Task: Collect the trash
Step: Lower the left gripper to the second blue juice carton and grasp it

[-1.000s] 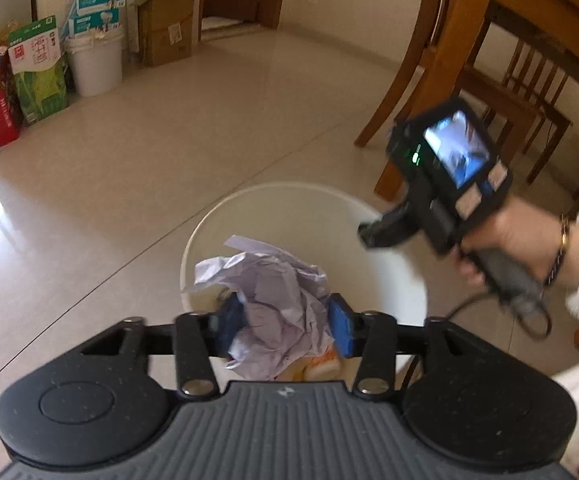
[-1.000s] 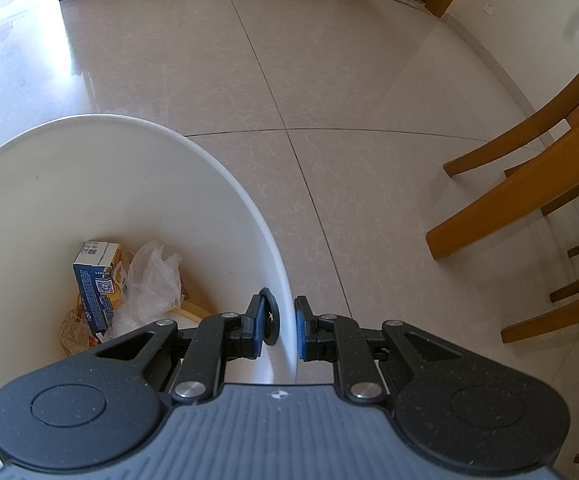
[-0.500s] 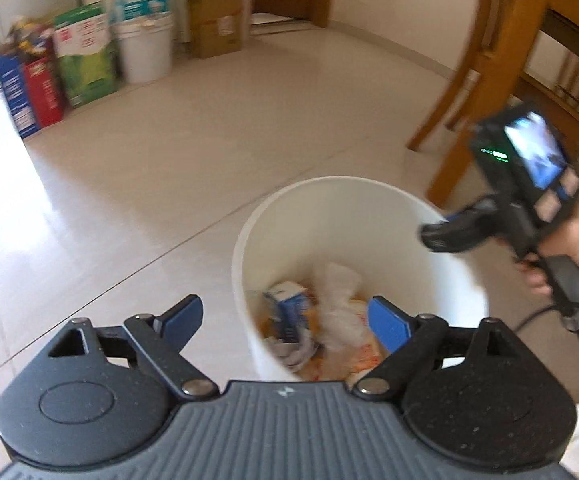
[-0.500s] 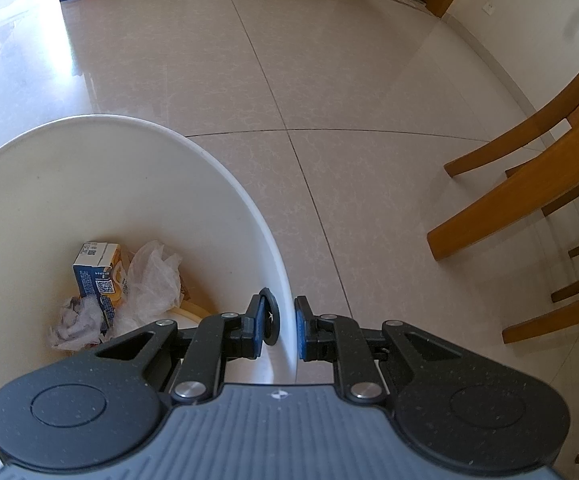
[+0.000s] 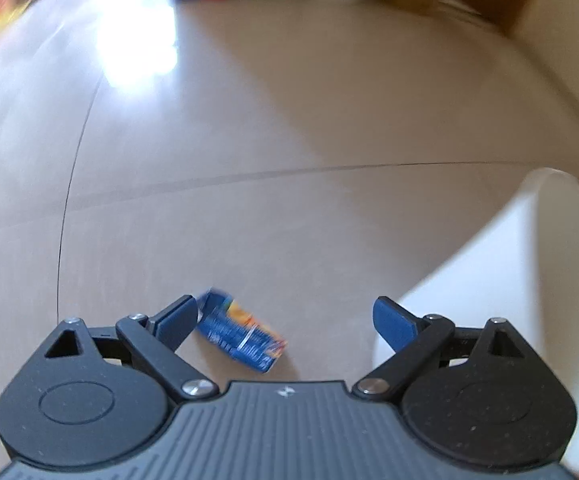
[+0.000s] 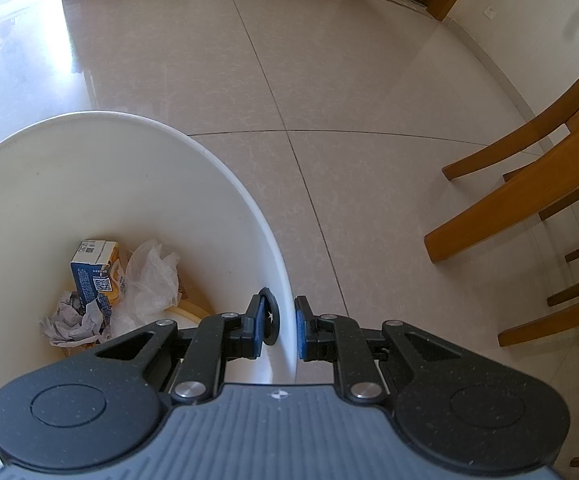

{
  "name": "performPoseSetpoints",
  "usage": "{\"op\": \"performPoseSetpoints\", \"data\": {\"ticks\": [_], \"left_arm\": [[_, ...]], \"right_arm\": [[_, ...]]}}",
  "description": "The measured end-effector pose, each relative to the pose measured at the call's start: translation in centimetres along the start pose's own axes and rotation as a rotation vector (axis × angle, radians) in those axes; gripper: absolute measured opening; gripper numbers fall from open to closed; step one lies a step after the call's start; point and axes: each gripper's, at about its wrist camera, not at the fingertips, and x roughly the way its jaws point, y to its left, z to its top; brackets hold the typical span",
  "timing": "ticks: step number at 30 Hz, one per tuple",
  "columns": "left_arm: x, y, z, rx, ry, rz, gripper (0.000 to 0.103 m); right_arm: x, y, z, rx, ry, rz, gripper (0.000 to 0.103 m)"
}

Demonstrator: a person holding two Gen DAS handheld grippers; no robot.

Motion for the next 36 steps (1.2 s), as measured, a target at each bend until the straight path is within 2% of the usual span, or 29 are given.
{"op": "performPoseSetpoints", "data": {"ticks": [5, 10, 14, 18, 22, 27, 30, 34, 36], "left_arm": [[5.4, 2.3, -0.7, -0.17, 0.058, 0.056, 0.094], [10.4, 3.7, -2.3, -0.29, 0.103, 0.155, 0.094], [13.2, 4.3, -3.1, -0.377, 0.097, 0.159, 0.094], [15.0, 3.9, -3.6, -0.382, 0.099, 0.203, 0.094], [16.3, 3.6, -4.3, -0.317, 0.135, 0.263, 0.095], [15.5, 4.8, -6.3, -0.254, 0.158, 0.269, 0.095], [14.8, 5.7, -7.1, -0.222, 0.143, 0.287, 0.094], [15.1, 6.4, -6.8, -0.279, 0.134, 0.279, 0.091], [15.4, 6.4, -6.8, -0.296, 0.14, 0.265, 0.083]], "right_arm": [[0.0, 0.0, 0.0, 0.003, 0.001, 0.001, 0.019], [0.0, -0.1, 0.1, 0.008, 0.002, 0.003, 0.019], [-0.1, -0.2, 0.1, 0.008, 0.002, 0.003, 0.019], [0.0, -0.2, 0.1, 0.012, 0.003, 0.005, 0.019], [0.0, -0.3, 0.2, 0.021, 0.008, 0.008, 0.019], [0.0, -0.5, 0.3, 0.025, 0.01, 0.014, 0.019], [0.0, -0.5, 0.2, 0.019, 0.005, 0.013, 0.019], [0.0, -0.3, 0.1, 0.007, 0.0, 0.006, 0.019], [0.0, -0.3, 0.1, 0.01, 0.002, 0.007, 0.019]]}}
